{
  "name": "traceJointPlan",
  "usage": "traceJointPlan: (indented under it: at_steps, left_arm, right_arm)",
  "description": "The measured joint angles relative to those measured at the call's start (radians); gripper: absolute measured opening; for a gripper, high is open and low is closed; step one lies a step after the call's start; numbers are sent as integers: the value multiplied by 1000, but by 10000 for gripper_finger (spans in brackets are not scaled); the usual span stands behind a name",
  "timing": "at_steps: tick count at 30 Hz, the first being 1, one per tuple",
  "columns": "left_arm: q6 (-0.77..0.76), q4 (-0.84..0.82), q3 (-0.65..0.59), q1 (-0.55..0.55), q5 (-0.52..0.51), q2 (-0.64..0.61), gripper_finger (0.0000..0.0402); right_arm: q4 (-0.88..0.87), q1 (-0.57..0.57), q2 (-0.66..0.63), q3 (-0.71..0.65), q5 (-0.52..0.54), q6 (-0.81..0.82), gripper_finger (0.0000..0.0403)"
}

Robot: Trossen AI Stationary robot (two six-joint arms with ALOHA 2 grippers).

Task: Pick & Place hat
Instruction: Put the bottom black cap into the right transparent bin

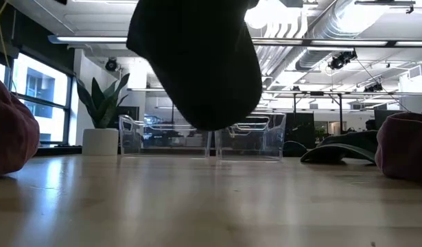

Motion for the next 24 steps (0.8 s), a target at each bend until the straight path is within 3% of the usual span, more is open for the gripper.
traceJointPlan:
  at_steps: [6, 9, 16, 18, 24]
  left_arm:
    - [66, -194, 105, 0, -142, 52, 182]
    - [47, -200, 127, 1, -198, 67, 226]
    - [-58, -195, 125, 0, -388, 166, 261]
    - [-114, -160, 125, 2, -367, 200, 262]
    - [-237, -51, 126, 0, -153, 320, 258]
  right_arm:
    - [-4, 23, 0, 0, 54, -3, 11]
    - [-9, 27, 0, 0, 60, -4, 8]
    - [-9, 26, 0, 0, 66, -12, 10]
    - [-9, 26, 0, 0, 72, -12, 11]
    - [-40, 26, 0, 0, 116, 5, 4]
